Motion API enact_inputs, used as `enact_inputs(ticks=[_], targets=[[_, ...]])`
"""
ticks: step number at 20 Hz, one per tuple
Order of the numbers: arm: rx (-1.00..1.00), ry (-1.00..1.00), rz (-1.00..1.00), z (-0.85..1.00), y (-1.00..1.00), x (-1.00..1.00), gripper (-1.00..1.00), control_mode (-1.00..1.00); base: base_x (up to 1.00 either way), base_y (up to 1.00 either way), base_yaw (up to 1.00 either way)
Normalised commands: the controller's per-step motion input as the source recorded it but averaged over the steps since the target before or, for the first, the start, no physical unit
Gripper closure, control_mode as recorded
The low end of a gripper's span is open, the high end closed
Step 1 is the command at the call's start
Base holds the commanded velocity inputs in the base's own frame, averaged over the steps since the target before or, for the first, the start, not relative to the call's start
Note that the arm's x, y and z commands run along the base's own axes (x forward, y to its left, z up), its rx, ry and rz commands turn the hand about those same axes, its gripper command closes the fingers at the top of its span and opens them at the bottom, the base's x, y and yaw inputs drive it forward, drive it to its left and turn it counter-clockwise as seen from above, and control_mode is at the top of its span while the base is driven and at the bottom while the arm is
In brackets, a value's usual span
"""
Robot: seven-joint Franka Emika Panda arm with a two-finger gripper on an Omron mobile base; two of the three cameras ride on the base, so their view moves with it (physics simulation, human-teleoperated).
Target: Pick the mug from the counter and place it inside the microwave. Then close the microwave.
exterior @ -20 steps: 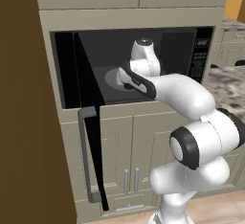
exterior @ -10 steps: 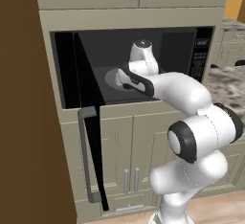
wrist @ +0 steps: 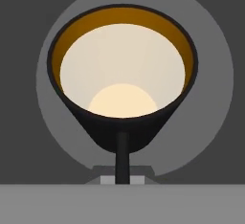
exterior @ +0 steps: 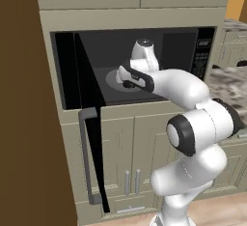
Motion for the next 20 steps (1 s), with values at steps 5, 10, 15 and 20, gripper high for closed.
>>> enact_inputs(ticks=[5,10,15,20], targets=[[0.02,0.00,0.00,0.00,0.00,0.24,1.00,-1.00,0.00,0.00,0.00],[0.00,0.00,0.00,-0.07,0.00,0.27,1.00,-1.00,0.00,0.00,0.00],[0.00,0.00,0.00,-0.25,0.00,0.22,1.00,-1.00,0.00,0.00,0.00],[0.00,0.00,0.00,-0.32,0.00,0.02,1.00,-1.00,0.00,0.00,0.00]])
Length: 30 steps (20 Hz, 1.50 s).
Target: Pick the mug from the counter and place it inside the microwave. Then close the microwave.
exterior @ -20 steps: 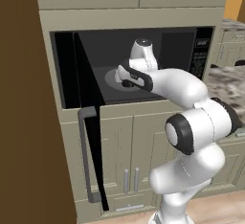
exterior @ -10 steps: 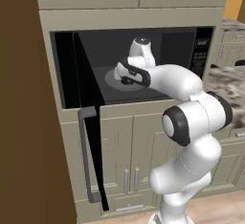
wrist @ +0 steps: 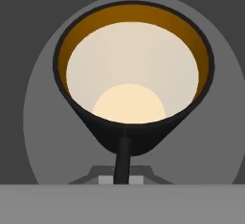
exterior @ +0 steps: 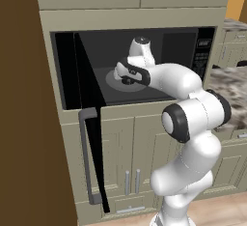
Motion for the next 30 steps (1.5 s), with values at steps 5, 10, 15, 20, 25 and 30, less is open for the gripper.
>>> enact_inputs(ticks=[5,10,15,20,25,30], targets=[[0.00,0.03,0.00,-0.14,0.00,0.00,1.00,-1.00,0.00,0.00,0.00],[0.00,0.01,0.00,-0.23,0.00,0.00,1.00,-1.00,0.00,0.00,0.00],[0.00,0.00,0.00,0.00,0.00,0.00,-1.00,-1.00,0.00,0.00,0.00],[0.00,0.00,0.00,0.00,0.00,0.00,-1.00,-1.00,0.00,0.00,0.00],[0.00,0.00,-0.01,0.00,0.00,-0.14,-1.00,-1.00,0.00,0.00,0.00],[0.00,-0.03,-0.04,0.00,-0.05,-0.77,-1.00,-1.00,0.00,0.00,0.00]])
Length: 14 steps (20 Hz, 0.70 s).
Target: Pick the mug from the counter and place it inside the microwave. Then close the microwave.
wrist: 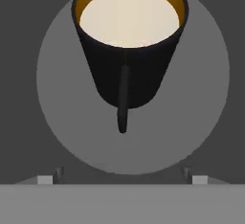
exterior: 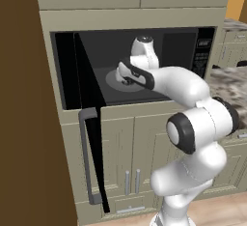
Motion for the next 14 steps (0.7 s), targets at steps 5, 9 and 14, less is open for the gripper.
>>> enact_inputs(ticks=[5,9,14], targets=[[0.00,-0.08,-0.05,0.00,-0.09,-0.90,-1.00,-1.00,0.00,0.00,0.00],[0.00,-0.09,-0.02,0.00,-0.17,-1.00,-1.00,-1.00,0.00,0.00,0.00],[0.01,-0.06,0.00,0.03,-0.17,-1.00,-1.00,-1.00,0.00,0.00,0.00]])
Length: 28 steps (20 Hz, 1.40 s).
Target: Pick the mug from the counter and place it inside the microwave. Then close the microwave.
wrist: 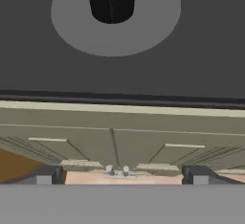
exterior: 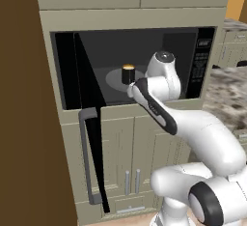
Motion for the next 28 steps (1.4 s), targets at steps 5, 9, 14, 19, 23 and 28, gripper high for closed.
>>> enact_inputs(ticks=[5,9,14,19,23,28], targets=[[0.00,0.00,0.00,0.25,-0.06,-0.73,-1.00,-1.00,0.00,0.00,0.00],[0.00,-0.04,0.00,0.49,-0.07,-0.66,-1.00,-1.00,0.00,0.00,0.00],[0.00,-0.12,0.00,0.54,0.00,-0.54,-1.00,-1.00,0.00,0.00,0.00],[0.00,-0.19,0.00,0.48,0.00,-0.84,-1.00,-1.00,0.00,0.00,0.00],[0.00,-0.30,0.00,0.30,0.00,-0.71,-1.00,-1.00,0.00,0.00,0.00],[0.00,-0.30,0.00,0.34,0.00,-0.86,-1.00,-1.00,0.00,0.00,0.00]])
